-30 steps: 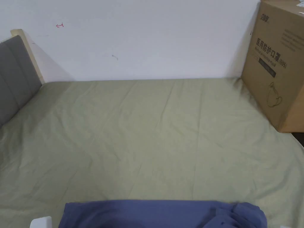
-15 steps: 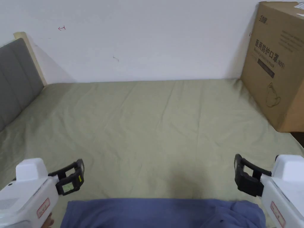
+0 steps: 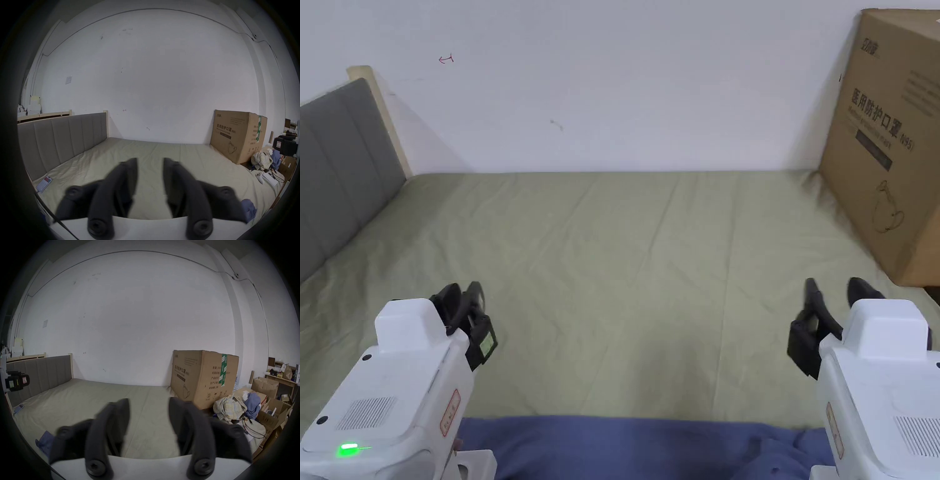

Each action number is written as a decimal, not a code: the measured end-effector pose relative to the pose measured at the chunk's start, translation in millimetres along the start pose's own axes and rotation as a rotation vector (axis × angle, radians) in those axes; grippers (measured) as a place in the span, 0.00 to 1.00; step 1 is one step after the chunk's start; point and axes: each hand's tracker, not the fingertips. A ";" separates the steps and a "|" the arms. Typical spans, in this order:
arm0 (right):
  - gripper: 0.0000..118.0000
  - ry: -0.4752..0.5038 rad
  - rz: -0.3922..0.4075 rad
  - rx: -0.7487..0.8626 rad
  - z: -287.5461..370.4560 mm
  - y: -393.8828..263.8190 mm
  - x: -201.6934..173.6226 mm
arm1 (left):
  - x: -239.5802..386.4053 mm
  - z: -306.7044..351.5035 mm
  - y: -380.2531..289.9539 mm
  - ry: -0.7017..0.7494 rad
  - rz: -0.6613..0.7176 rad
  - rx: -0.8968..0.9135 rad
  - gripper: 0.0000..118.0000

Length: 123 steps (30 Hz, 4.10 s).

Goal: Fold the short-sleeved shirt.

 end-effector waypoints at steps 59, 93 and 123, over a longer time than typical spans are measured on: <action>0.00 -0.028 0.060 -0.188 -27.2 -1.1 -10.5 | -156.8 -131.8 -168.2 -0.284 0.182 -0.995 0.08; 0.00 -0.005 -0.018 -0.147 -6.9 -8.4 44.2 | 64.7 -127.5 -127.1 -0.415 0.214 -1.071 0.07; 0.00 -0.004 -0.025 -0.159 -7.3 -5.1 48.8 | -5.2 -78.3 -132.3 -0.226 -0.014 -0.663 0.01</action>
